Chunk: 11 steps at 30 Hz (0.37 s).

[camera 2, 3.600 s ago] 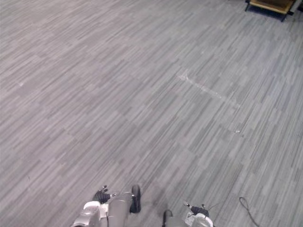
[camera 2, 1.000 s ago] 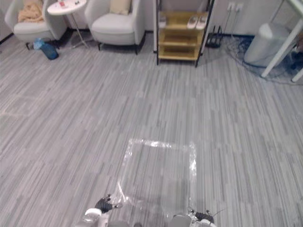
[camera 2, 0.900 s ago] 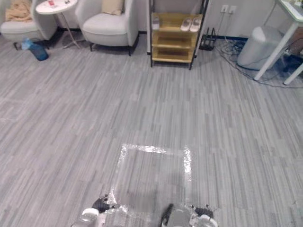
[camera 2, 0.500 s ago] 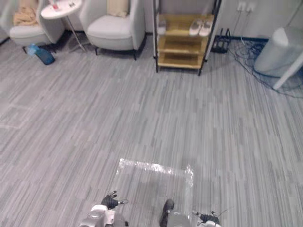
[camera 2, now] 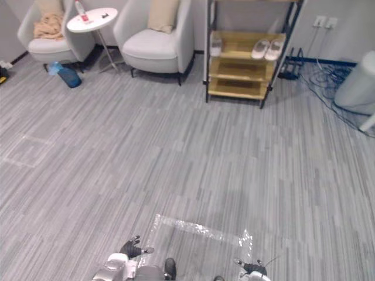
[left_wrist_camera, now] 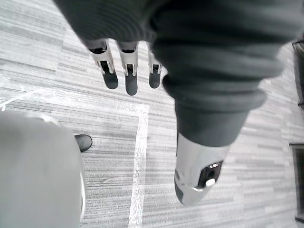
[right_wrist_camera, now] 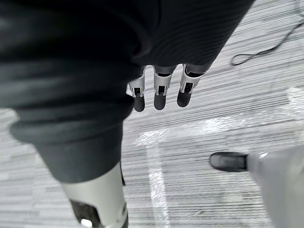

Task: Pick up cushions and gather them together orderly.

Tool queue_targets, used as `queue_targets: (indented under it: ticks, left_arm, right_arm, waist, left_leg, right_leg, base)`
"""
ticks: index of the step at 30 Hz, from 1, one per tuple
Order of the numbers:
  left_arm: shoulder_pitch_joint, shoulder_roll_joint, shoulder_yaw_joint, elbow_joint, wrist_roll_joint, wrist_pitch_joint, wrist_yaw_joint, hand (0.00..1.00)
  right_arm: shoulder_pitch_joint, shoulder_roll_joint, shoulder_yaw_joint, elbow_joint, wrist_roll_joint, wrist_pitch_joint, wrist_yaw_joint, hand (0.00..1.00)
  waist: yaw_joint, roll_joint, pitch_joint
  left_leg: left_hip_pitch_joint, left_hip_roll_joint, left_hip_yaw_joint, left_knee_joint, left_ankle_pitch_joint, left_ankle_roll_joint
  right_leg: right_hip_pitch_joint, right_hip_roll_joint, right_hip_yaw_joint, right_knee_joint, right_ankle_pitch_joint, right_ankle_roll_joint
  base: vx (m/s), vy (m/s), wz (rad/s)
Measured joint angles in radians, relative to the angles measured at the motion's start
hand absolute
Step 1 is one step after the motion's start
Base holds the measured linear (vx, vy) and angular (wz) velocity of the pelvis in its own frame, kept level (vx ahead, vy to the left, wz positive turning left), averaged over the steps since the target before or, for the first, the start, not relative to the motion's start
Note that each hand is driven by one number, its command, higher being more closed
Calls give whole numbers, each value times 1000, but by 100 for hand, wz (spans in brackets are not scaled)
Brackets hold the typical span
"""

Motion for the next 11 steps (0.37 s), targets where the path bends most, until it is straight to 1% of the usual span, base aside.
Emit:
queue_targets:
  ticks: [3,6,11]
  left_arm:
    - [11,-12,3,0,0,0,-2,0]
    - [21,-12,5,0,0,0,-2,0]
    - [23,-11,7,0,-1,0,-2,0]
  right_arm:
    - [3,-1,-1,-1,-32,0,-1,0]
    - [11,0,0,-1,-32,0,-1,0]
    - [12,1,0,0,-33,-1,-1,0]
  waist:
    - [2,-1,0]
    - [2,-1,-5]
    - [2,-5,-8]
  left_leg:
    - [4,6,-9,-11,0,0]
    - [21,6,-21,-33,10,-5]
    - [22,-1,-24,-54,18,0]
  right_leg:
    - [9,10,-4,-13,0,0]
    - [21,14,-8,-17,0,0]
    - [18,11,-7,-26,0,0]
  base:
    - [12,-54,5]
    - [-20,-18,7]
    - [-53,23,3]
